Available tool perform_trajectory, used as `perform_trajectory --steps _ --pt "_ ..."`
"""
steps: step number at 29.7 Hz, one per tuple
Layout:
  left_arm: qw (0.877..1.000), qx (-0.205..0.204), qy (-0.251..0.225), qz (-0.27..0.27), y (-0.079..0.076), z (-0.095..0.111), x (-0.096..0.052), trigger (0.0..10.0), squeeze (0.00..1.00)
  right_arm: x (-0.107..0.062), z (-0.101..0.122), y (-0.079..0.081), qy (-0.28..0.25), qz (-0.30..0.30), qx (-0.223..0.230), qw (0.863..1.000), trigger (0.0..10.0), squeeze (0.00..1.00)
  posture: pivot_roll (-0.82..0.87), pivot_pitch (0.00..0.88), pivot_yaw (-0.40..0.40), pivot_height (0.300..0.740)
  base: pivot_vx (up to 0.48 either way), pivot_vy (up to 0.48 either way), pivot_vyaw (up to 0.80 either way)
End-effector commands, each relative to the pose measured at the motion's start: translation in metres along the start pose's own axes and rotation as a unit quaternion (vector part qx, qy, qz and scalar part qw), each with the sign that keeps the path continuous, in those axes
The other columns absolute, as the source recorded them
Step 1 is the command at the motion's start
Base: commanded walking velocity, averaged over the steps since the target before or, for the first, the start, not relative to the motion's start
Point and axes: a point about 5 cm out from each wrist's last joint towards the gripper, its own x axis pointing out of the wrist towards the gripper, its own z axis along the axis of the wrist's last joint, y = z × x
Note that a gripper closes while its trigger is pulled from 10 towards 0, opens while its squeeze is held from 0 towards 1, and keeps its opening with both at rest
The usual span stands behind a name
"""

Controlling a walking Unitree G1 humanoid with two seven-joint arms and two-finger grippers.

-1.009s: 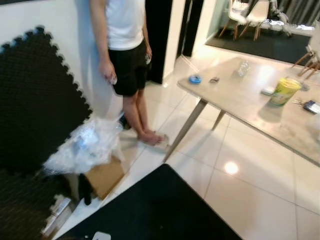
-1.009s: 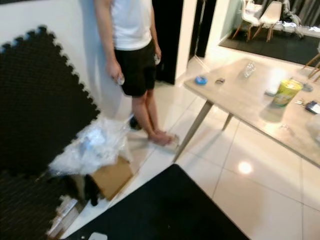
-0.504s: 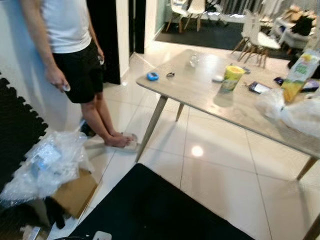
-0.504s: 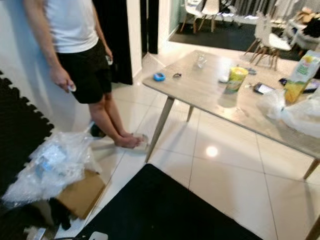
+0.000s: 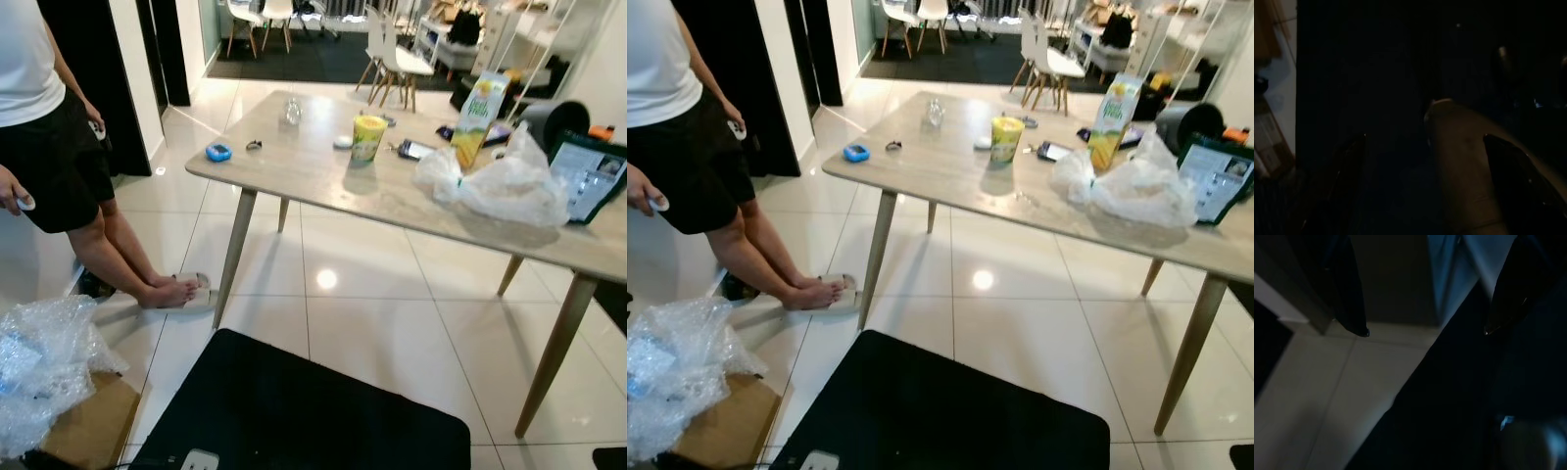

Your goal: Restocking fridge

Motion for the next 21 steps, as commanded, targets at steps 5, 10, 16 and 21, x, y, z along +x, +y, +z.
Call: perform_trajectory --steps 5,10,16,21 --pt "1.0 0.0 0.029 -0.007 -0.0034 -0.0149 -0.001 10.0 0.0 0.0002 -0.0044 0.0038 0.004 0.006 0.0 1.0 10.0 0.0 0.04 0.0 -0.038 0.74 0.0 0.0 -0.79" --pt "1.0 -0.001 0.028 -0.007 -0.0036 -0.0147 -0.001 10.0 0.0 0.0004 -0.0036 0.0048 0.003 0.007 -0.001 1.0 10.0 0.0 0.04 0.0 -0.038 0.74 0.0 0.0 -0.79" --pt "1.0 -0.003 0.028 -0.008 -0.0052 -0.0154 -0.0009 10.0 0.0 0.001 0.0015 0.0074 -0.002 0.006 0.005 1.0 10.0 0.0 0.04 0.0 -0.038 0.74 0.0 0.0 -0.53" --pt "1.0 -0.005 0.027 -0.008 -0.0058 -0.0152 -0.0007 10.0 0.0 0.001 0.0024 0.007 -0.003 0.005 0.004 1.0 10.0 0.0 0.04 0.0 -0.04 0.74 0.0 0.0 0.0"
